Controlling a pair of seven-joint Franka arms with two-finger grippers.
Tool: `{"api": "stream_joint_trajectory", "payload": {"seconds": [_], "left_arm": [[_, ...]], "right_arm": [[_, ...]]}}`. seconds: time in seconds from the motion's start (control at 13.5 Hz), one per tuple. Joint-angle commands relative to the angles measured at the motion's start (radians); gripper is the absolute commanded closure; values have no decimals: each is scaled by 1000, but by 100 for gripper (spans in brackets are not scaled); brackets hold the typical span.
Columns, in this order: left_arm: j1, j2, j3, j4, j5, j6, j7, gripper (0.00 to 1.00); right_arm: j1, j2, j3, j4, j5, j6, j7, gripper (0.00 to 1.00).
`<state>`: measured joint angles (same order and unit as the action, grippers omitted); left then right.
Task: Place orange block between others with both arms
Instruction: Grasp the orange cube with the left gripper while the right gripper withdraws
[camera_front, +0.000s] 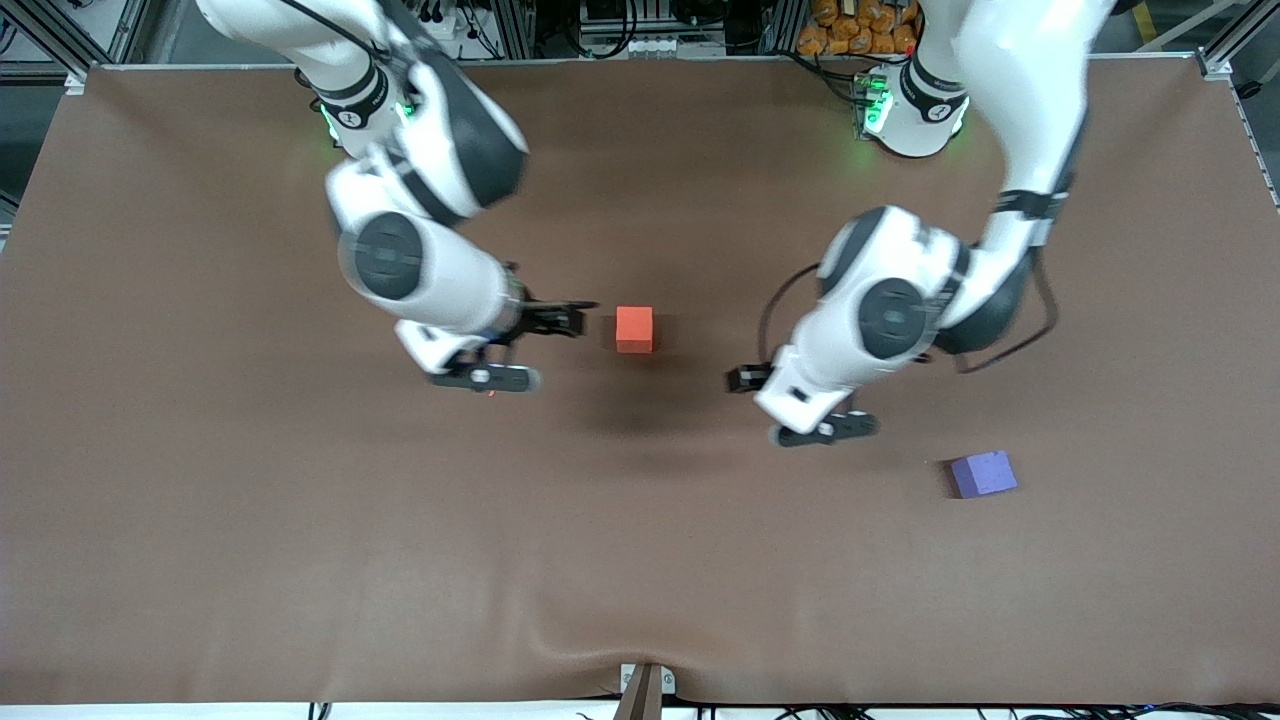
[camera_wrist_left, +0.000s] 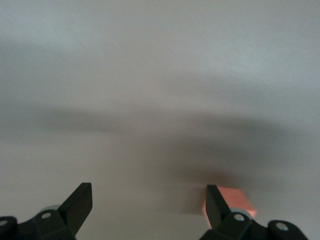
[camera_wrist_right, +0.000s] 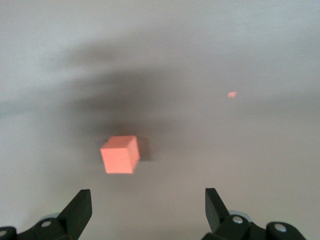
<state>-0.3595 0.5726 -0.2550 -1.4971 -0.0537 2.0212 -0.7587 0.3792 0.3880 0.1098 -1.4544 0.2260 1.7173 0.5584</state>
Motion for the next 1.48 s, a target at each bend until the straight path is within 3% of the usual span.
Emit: {"api": "stream_joint_trajectory", "payload": {"seconds": [0.0, 0.15, 0.37, 0.59, 0.74, 1.11, 1.41], "left_arm": [[-111, 62, 17, 31, 90, 40, -171, 0], [-168, 104, 16, 32, 115, 104, -188, 0], [-246, 112, 23, 26, 196, 208, -255, 0], [-300, 124, 13, 28, 233, 237, -245, 0], [-326, 171, 14, 18, 270, 339, -248, 0], [-316, 178, 16, -29, 281, 346, -188, 0], [-309, 171, 16, -51, 281, 344, -194, 0]], "right_arm": [[-192, -70, 103, 44, -72, -147, -60, 0], [-259, -112, 108, 74, -147, -229, -135, 0], [-359, -159, 107, 85, -177, -312, -267, 0], [-405, -187, 103, 83, -272, -318, -354, 0], [-421, -199, 96, 85, -342, -318, -438, 0], [-441, -201, -34, 83, -324, -314, -593, 0], [-442, -199, -53, 85, -294, -314, -600, 0]]}}
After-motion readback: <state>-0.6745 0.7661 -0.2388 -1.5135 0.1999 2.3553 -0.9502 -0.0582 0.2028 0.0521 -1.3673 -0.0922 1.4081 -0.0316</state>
